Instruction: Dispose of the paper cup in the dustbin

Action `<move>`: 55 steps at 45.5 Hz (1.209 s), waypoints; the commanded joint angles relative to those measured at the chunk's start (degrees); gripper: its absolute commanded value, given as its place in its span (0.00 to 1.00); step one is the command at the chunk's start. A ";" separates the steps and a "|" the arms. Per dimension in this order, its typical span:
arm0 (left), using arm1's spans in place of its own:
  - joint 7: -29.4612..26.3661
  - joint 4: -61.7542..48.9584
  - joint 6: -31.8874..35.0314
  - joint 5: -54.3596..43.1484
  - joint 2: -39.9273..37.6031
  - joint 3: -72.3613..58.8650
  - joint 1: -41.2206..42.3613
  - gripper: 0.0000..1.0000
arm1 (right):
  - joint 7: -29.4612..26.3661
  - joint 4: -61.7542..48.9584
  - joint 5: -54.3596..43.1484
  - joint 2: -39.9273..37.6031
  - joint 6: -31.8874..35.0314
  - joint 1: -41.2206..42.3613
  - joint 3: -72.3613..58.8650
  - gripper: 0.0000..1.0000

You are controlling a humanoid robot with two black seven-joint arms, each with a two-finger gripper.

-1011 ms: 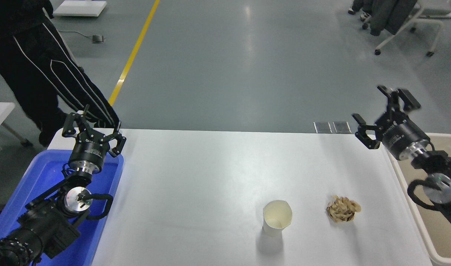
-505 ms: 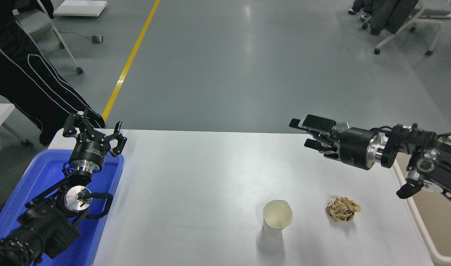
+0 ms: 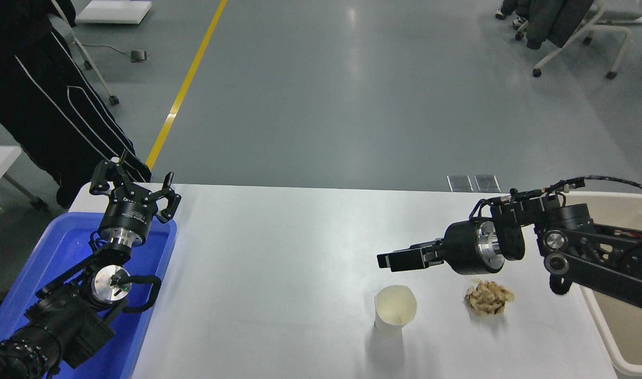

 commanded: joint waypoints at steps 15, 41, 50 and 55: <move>0.00 -0.05 -0.06 0.00 -0.03 0.00 0.01 1.00 | 2.39 -7.63 -11.84 5.12 0.50 0.90 -9.46 1.00; 0.00 -0.05 -0.06 0.00 -0.03 0.00 0.01 1.00 | 2.56 -15.45 -12.28 10.57 -2.40 -2.54 -9.72 0.96; 0.00 0.04 -0.06 0.00 -0.03 0.00 0.01 1.00 | 3.09 -15.45 -12.54 10.48 -2.58 -2.45 -9.64 0.78; 0.00 0.04 -0.06 0.00 -0.03 0.00 0.01 1.00 | 5.02 -15.37 -13.33 10.48 -3.02 -2.19 -9.64 0.52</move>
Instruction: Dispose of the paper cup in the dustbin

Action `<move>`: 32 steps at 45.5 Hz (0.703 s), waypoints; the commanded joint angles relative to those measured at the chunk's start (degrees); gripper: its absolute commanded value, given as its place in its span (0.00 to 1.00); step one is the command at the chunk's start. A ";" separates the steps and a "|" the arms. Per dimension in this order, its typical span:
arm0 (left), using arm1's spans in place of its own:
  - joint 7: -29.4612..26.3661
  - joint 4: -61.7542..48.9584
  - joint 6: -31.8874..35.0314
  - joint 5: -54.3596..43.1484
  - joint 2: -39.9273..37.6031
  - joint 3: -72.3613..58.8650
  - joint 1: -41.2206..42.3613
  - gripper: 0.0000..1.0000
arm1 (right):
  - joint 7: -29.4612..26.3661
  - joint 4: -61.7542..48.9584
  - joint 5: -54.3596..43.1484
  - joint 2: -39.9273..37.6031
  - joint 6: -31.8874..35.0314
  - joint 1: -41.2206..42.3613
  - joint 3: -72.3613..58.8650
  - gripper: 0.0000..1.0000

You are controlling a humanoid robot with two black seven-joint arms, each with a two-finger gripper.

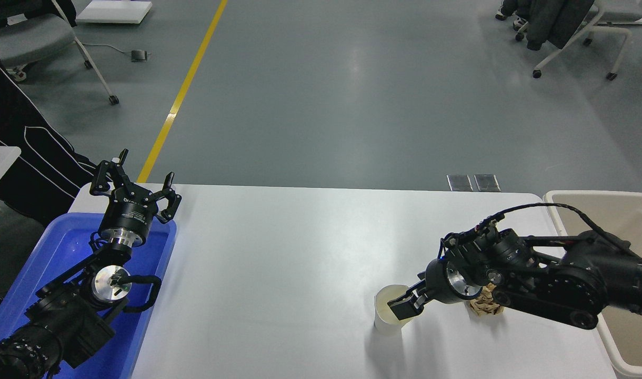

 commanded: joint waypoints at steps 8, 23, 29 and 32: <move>0.00 0.08 0.00 0.00 0.00 0.00 0.00 1.00 | 3.95 -0.25 -1.57 0.26 -0.73 0.52 -0.11 0.12; 0.09 -0.01 0.00 0.00 0.00 0.00 0.00 1.00 | 4.74 -0.43 -1.74 0.08 -0.73 0.25 -0.28 0.00; 0.00 -0.01 0.00 0.00 0.00 0.00 0.00 1.00 | 5.44 -0.43 -1.74 -0.01 -0.73 0.43 -0.28 0.00; 0.00 -0.01 0.00 0.00 0.00 0.00 0.00 1.00 | 5.53 -0.43 -1.74 -0.10 -0.73 0.43 -0.28 0.00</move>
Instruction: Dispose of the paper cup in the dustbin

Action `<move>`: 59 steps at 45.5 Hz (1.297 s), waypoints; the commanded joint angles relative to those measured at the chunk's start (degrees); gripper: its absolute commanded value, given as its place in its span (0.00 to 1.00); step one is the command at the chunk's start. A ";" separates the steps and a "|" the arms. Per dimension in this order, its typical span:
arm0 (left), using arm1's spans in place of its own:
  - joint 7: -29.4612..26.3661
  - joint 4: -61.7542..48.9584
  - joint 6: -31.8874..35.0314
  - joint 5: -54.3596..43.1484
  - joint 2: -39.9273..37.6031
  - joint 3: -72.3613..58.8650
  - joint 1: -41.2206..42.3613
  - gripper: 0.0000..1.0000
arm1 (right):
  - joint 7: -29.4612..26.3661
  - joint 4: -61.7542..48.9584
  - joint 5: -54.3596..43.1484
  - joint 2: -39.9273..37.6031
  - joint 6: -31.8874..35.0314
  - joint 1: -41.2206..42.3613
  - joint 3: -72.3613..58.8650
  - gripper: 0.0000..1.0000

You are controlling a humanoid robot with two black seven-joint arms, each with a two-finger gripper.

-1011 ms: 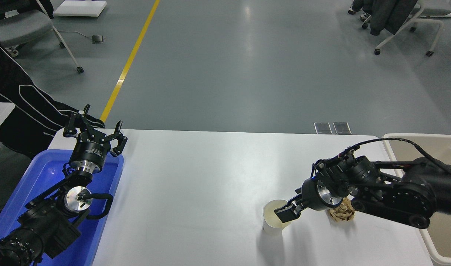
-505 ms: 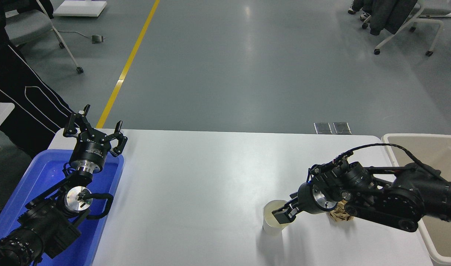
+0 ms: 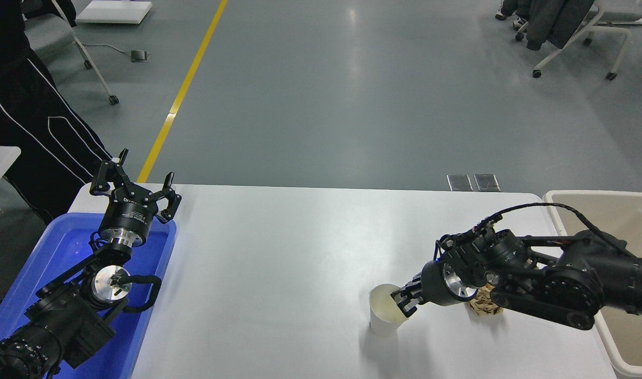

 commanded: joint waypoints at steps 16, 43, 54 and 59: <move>-0.02 -0.01 0.00 0.00 0.00 0.00 0.00 1.00 | 0.76 0.04 0.42 -0.50 0.32 1.21 0.23 0.00; 0.06 -0.01 0.00 0.00 0.00 0.00 0.00 1.00 | 0.59 11.91 14.31 -12.80 13.32 24.58 1.20 0.00; -0.02 -0.01 0.00 0.00 0.00 0.00 0.00 1.00 | 0.76 13.40 18.44 -16.94 18.60 33.29 1.37 0.00; -0.02 -0.01 0.00 0.00 0.00 0.00 0.00 1.00 | 0.41 13.84 19.06 -17.20 18.78 33.55 1.72 0.00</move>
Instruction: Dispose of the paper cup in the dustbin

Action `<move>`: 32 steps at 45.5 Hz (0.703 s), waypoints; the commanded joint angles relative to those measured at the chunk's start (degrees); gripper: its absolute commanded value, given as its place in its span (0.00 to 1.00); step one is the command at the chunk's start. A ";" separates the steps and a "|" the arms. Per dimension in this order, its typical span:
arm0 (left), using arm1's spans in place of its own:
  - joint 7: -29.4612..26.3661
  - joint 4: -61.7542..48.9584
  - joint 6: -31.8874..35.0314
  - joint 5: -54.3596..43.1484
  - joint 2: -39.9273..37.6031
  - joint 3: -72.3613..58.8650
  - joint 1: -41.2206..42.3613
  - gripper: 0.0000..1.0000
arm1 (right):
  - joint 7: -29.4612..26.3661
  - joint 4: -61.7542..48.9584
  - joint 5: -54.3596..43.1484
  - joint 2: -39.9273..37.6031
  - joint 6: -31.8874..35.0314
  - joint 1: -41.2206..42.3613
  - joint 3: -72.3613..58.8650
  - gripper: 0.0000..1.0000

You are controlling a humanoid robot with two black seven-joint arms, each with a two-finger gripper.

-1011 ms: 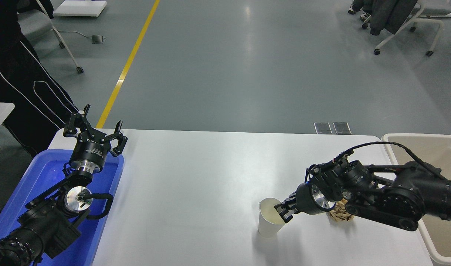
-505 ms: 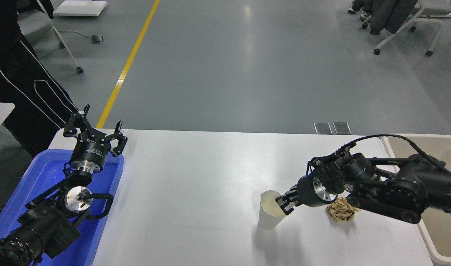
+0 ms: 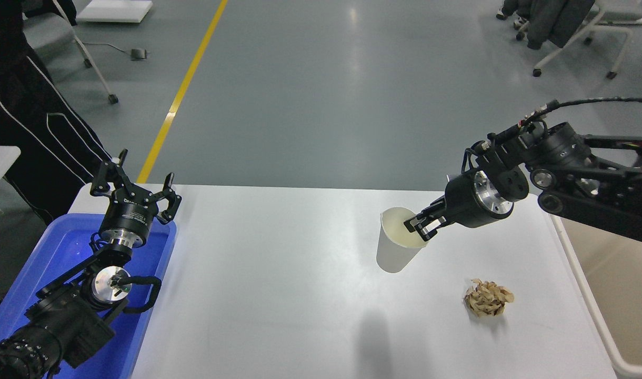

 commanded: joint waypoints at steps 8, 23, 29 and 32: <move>-0.01 -0.02 0.00 -0.02 0.00 0.00 -0.01 1.00 | -0.75 2.15 2.81 -3.61 3.14 4.91 0.65 0.00; -0.01 -0.02 0.00 -0.02 0.00 0.00 -0.01 1.00 | -0.67 1.18 3.25 -6.68 2.79 3.95 1.09 0.00; -0.01 -0.02 0.00 -0.02 0.00 0.00 -0.01 1.00 | -0.67 0.13 3.08 -10.55 2.53 0.53 1.00 0.00; -0.01 0.06 0.00 -0.02 0.00 0.00 -0.01 1.00 | -0.67 -0.57 3.08 -13.62 1.12 -1.41 1.00 0.00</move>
